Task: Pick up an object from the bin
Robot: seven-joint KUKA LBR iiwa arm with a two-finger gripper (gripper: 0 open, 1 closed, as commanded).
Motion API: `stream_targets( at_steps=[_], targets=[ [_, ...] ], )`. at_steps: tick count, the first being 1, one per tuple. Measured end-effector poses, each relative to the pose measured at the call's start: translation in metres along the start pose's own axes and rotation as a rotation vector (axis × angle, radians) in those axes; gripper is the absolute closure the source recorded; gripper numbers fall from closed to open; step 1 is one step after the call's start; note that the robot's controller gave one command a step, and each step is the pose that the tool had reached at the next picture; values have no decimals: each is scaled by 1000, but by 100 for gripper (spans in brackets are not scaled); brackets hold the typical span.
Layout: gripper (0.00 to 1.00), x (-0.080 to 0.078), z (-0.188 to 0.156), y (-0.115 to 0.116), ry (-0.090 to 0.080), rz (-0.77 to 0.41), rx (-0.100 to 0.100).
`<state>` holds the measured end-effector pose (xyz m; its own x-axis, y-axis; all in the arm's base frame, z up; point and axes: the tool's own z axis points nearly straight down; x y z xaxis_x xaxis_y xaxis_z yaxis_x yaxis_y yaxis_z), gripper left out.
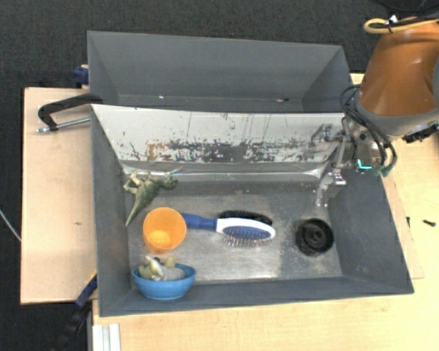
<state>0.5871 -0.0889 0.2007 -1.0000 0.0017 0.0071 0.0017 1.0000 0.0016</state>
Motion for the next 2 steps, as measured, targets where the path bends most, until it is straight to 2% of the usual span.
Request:
stream_targets(
  at_steps=[1,2],
  targets=[
    [0,22,115,-46,-8,-93,-5],
    [100,20,109,-48,-11,-100,3]
  ],
)
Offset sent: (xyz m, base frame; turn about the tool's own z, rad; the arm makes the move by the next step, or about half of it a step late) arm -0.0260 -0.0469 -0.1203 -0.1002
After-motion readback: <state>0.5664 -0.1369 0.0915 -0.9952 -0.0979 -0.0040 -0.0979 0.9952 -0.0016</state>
